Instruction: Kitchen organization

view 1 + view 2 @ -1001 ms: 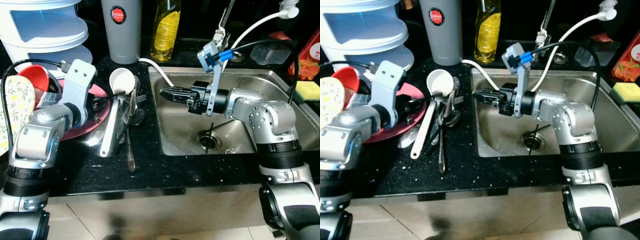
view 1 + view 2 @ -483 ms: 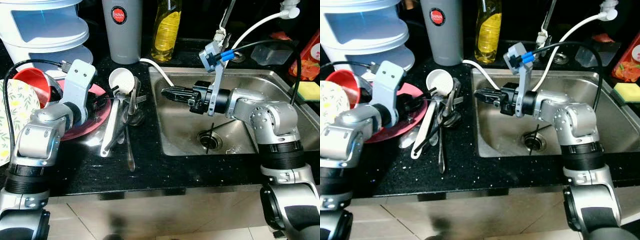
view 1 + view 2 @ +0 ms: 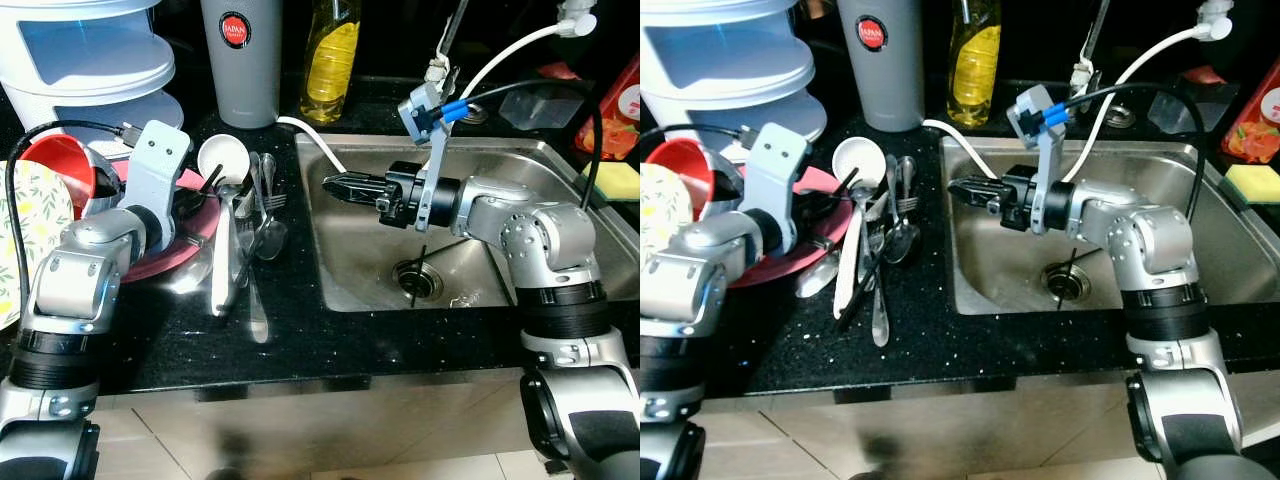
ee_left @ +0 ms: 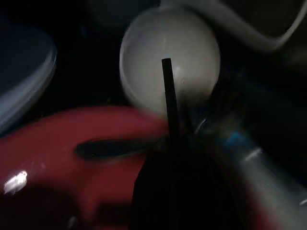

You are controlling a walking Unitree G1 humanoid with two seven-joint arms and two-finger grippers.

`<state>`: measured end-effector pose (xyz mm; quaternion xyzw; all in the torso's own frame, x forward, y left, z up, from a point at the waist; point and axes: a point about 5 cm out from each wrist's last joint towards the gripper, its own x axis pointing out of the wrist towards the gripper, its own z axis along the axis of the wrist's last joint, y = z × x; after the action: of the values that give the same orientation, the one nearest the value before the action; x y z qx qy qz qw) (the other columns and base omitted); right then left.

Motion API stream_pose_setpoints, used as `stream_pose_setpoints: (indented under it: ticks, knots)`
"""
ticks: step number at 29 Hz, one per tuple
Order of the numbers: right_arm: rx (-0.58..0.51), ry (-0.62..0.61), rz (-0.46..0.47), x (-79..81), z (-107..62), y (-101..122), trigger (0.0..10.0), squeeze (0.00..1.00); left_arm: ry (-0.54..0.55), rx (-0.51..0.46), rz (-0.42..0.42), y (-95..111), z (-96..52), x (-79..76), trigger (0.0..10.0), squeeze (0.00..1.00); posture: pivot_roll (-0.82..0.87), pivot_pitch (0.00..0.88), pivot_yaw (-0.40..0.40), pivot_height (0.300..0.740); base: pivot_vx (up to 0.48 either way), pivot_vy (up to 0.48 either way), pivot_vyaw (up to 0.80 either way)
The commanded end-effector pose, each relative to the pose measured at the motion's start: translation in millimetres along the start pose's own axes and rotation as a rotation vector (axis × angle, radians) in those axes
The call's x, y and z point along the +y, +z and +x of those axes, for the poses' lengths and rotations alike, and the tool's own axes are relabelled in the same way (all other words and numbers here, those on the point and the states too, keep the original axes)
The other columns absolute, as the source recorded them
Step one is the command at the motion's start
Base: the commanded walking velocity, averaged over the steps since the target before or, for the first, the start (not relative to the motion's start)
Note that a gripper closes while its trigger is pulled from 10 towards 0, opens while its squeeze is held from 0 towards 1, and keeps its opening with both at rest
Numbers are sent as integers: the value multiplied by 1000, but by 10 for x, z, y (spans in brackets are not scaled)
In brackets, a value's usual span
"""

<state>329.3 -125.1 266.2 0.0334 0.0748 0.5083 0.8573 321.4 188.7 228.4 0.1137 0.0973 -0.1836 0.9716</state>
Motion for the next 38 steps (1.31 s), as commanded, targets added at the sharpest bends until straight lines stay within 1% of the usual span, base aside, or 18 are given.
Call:
stream_pose_setpoints:
  ticks: [1, 2, 3, 5, 6, 7, 9, 12, 16, 17, 21, 23, 27, 29, 32, 33, 37, 38]
  knots:
    - [-6, -6, -3, -4, -16, 26, 10000, 0, -44, -124, 19, 205, -30, -108, 10000, 0, 200, 0, -73, 740, 0, 0, 0]
    - [-6, -7, -2, -5, -18, 26, 10000, 0, -62, -195, 29, 326, -58, -161, 10000, 0, 200, 0, -74, 740, 0, 0, 0]
    - [-6, -7, -2, -5, -18, 26, 10000, 0, -62, -195, 29, 326, -58, -161, 10000, 0, 200, 0, -74, 740, 0, 0, 0]
    - [-6, -9, -1, -8, -19, 26, 10000, 0, -127, -350, 23, 618, -122, -348, 10000, 0, 198, 0, -75, 740, 0, 0, 0]
    - [-6, -9, -1, -8, -19, 26, 10000, 0, -127, -350, 23, 618, -122, -348, 10000, 0, 198, 0, -75, 740, 0, 0, 0]
    - [-6, -9, -1, -8, -17, 28, 10000, 0, -173, -413, 9, 747, -146, -474, 10000, 0, 196, 0, -75, 740, 0, 0, 0]
    - [-7, -10, -2, -11, -15, 31, 10000, 0, -228, -454, -15, 857, -142, -641, 10000, 0, 196, 0, -75, 740, 0, 0, 0]
    - [-8, -15, -2, -17, -15, 34, 10000, 0, -257, -435, -43, 861, -77, -758, 10000, 0, 190, 0, -73, 740, 0, 0, 0]
    - [-24, -83, 4, -104, -59, 65, 10000, 0, -286, -334, -136, 786, 161, -934, 10000, 0, 182, 0, -65, 740, 0, 0, 0]
    - [-24, -83, 4, -104, -59, 65, 10000, 0, -286, -334, -136, 786, 161, -934, 10000, 0, 182, 0, -65, 740, 0, 0, 0]
    - [-35, -308, 67, -405, -178, 115, 10000, 0, -280, -284, -171, 772, 331, -1035, 10000, 0, 173, 0, -55, 740, 0, 0, 0]
    - [-46, -497, 122, -645, -337, 124, 10000, 0, -302, -271, -177, 774, 360, -1163, 10000, 0, 161, 0, -41, 740, 0, 0, 0]
    - [-67, -573, 142, -741, -446, 138, 10000, 0, -314, -241, -178, 728, 398, -1234, 10000, 0, 158, 0, -37, 740, 0, 0, 0]
    - [-114, -642, 154, -813, -597, 195, 10000, 0, -323, -174, -187, 612, 505, -1319, 10000, 0, 154, 0, -32, 740, 0, 0, 0]
    - [-128, -657, 159, -831, -622, 216, 10000, 0, -326, -159, -187, 586, 536, -1341, 10000, 0, 152, 0, -31, 740, 0, 0, 0]
    - [-160, -695, 174, -871, -661, 255, 10000, 0, -332, -140, -185, 543, 583, -1375, 10000, 1000, 149, 0, -28, 740, 0, 0, 0]
    - [-204, -735, 192, -920, -697, 302, 10000, 0, -358, -177, -161, 553, 582, -1419, 10000, 1000, 145, 0, -25, 740, 0, 0, 0]
    - [-229, -746, 196, -932, -714, 331, 10000, 0, -375, -238, -164, 621, 529, -1426, 10000, 1000, 145, 0, -24, 740, 0, 0, 0]
